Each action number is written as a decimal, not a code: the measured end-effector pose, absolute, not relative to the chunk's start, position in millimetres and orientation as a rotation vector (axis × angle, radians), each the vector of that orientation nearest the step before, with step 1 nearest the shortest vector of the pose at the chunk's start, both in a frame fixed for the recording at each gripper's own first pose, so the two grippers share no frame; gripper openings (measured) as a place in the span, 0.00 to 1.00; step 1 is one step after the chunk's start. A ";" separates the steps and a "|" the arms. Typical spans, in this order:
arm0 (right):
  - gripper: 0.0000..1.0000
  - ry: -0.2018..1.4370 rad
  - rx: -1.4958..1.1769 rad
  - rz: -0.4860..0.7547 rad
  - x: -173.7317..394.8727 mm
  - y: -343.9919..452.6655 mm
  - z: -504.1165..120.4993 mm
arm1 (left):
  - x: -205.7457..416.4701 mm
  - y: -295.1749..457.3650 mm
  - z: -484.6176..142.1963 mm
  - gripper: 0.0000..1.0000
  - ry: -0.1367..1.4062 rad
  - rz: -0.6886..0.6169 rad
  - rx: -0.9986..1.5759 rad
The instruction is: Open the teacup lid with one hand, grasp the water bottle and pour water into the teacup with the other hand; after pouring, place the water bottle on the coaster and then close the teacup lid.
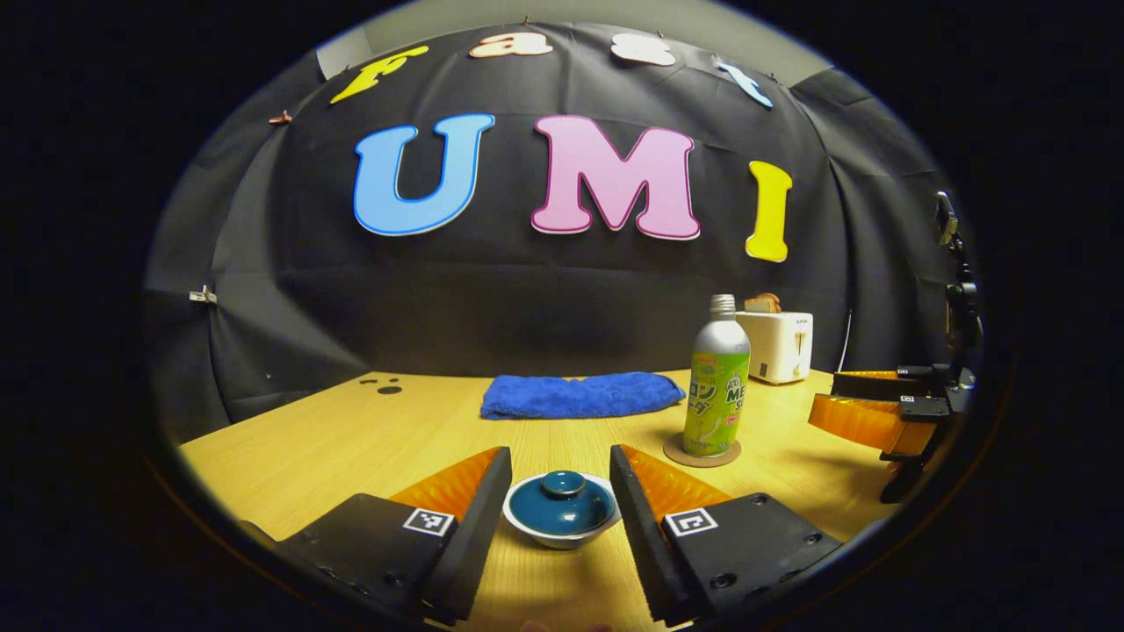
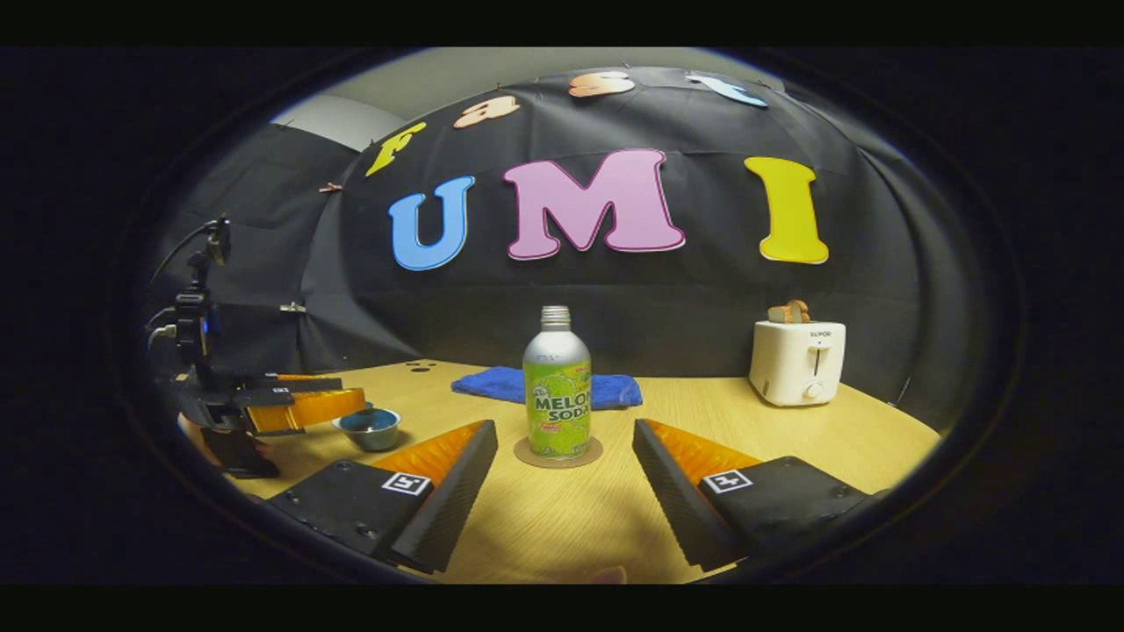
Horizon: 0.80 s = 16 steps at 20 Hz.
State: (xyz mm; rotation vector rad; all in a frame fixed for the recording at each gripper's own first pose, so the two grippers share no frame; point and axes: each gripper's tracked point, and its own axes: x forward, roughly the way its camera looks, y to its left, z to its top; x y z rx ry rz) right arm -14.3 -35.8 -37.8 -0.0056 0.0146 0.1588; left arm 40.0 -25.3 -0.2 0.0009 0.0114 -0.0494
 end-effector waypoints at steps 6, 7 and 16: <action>0.96 0.015 -0.006 0.159 -14.3 -35.6 -37.5 | 32.9 -34.5 1.2 0.82 -0.002 -0.084 0.005; 0.96 0.014 -0.006 0.159 -13.9 -35.9 -37.7 | 32.6 -38.9 1.4 0.90 -0.002 -0.102 0.003; 0.96 0.015 -0.007 0.154 -14.5 -37.1 -37.8 | 32.3 -41.1 1.0 0.98 -0.004 -0.121 0.005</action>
